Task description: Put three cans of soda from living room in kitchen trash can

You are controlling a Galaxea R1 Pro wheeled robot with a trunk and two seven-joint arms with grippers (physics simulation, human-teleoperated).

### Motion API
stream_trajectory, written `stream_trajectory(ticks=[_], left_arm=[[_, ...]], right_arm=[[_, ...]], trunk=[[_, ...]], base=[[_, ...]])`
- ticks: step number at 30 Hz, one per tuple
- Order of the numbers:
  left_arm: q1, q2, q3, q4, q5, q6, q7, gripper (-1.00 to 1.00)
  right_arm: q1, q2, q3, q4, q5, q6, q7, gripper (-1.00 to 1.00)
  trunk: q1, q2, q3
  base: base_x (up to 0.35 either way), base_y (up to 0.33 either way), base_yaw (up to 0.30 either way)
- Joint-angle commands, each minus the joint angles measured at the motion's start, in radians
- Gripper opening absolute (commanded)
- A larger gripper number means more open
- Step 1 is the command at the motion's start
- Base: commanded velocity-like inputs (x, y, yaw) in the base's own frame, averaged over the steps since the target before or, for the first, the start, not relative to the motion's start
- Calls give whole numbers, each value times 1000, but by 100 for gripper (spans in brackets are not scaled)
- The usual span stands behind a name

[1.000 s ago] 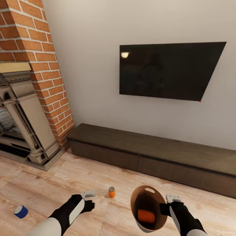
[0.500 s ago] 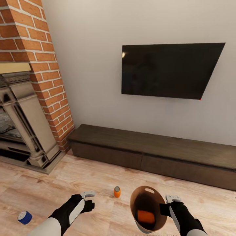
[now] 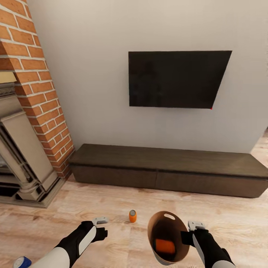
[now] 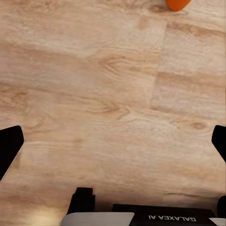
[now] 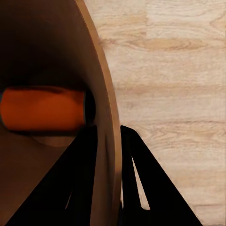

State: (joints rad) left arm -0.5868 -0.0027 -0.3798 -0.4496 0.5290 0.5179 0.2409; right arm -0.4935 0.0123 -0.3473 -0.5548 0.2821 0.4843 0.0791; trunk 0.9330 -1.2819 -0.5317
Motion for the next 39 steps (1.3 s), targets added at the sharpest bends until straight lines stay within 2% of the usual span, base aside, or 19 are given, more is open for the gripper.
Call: stream_trajectory(ticks=[1, 15, 28, 39], left_arm=[[0, 0, 0, 0, 0, 0, 0, 100], [0, 0, 0, 0, -1, 1, 0, 100], [1, 0, -1, 0, 0, 1, 0, 100], [1, 0, -1, -1, -1, 1, 0, 100]], right_arm=[[0, 0, -1, -1, -13, 1, 10, -100], [0, 0, -1, -1, -14, 2, 23, -100], [0, 0, -1, -1, -14, 1, 24, -100], [0, 1, 0, -1, -14, 1, 24, -100]], trunk=[[0, 0, 0], [0, 0, 0], [0, 0, 0], [0, 0, 0]], base=[[-172, 320, -119], [-184, 318, -51], [-68, 345, -258], [-168, 330, -227]])
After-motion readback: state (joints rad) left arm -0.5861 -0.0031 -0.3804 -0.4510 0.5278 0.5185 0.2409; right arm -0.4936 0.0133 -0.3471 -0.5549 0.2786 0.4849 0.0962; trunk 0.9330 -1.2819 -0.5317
